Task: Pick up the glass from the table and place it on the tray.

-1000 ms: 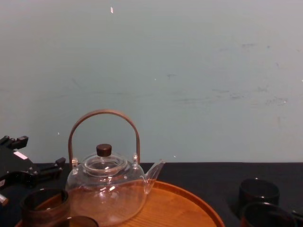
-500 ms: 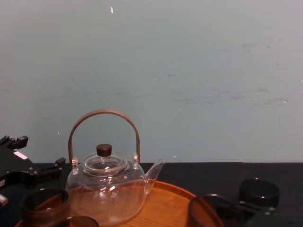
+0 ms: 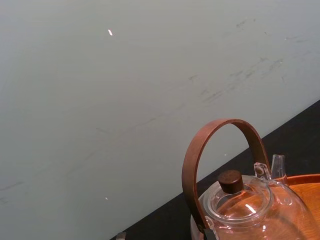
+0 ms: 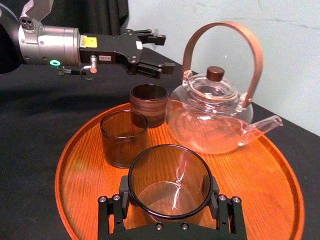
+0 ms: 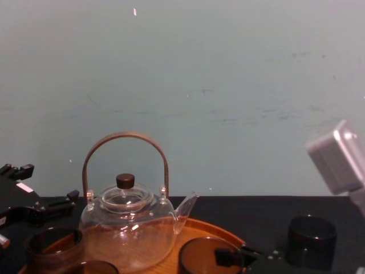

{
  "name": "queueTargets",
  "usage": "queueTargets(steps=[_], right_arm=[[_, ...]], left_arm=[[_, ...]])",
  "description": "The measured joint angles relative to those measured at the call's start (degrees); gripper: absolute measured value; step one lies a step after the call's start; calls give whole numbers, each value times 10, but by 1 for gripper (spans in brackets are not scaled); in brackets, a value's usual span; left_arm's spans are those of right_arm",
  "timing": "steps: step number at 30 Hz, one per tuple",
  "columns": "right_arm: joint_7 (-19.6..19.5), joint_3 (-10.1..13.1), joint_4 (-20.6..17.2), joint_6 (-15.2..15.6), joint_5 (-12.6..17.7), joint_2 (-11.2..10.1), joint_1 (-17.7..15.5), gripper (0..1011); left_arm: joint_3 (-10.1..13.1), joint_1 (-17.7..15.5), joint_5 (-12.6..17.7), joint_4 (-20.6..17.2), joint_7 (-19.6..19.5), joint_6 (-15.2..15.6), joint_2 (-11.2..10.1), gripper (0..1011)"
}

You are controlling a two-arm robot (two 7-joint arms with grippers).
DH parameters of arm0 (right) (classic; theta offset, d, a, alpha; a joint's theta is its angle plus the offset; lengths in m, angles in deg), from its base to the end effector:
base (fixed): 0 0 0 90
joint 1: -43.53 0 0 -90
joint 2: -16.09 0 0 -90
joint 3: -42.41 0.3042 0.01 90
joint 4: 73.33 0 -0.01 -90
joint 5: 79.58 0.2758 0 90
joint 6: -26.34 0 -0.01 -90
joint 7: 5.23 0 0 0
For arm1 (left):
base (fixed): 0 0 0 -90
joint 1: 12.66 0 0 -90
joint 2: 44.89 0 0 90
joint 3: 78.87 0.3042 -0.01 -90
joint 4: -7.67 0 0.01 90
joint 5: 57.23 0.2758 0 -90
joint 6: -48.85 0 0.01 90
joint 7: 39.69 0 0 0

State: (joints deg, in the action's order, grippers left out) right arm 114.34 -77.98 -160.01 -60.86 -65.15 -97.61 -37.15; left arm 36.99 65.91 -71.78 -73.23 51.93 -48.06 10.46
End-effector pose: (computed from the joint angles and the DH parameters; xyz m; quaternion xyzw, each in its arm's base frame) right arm 0.3096 0.0035 -0.3173 -0.1240 -0.0061 -0.2888 0.9493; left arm 0.3292 0.0995 -0.3074 0.1415 -0.1325 0.5799 0.7913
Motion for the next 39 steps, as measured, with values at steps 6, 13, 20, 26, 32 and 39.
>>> queueTargets(steps=[6,13,20,26,32,39], right_arm=[[2,-11,13,1,-3,11,11,905],[2,-25,31,4,-10,23,22,905],[2,-31,47,4,-16,28,27,905],[2,-35,55,8,-21,30,29,905],[2,-35,56,9,-21,31,29,905],[2,-35,55,8,-21,30,29,905]], left_arm=[[0,0,0,0,0,0,0,1001],[0,0,0,0,0,0,0,1001],[0,0,0,0,0,0,0,1002],[0,0,0,0,0,0,0,1001],[0,0,0,0,0,0,0,1001],[0,0,0,0,0,0,0,1001]])
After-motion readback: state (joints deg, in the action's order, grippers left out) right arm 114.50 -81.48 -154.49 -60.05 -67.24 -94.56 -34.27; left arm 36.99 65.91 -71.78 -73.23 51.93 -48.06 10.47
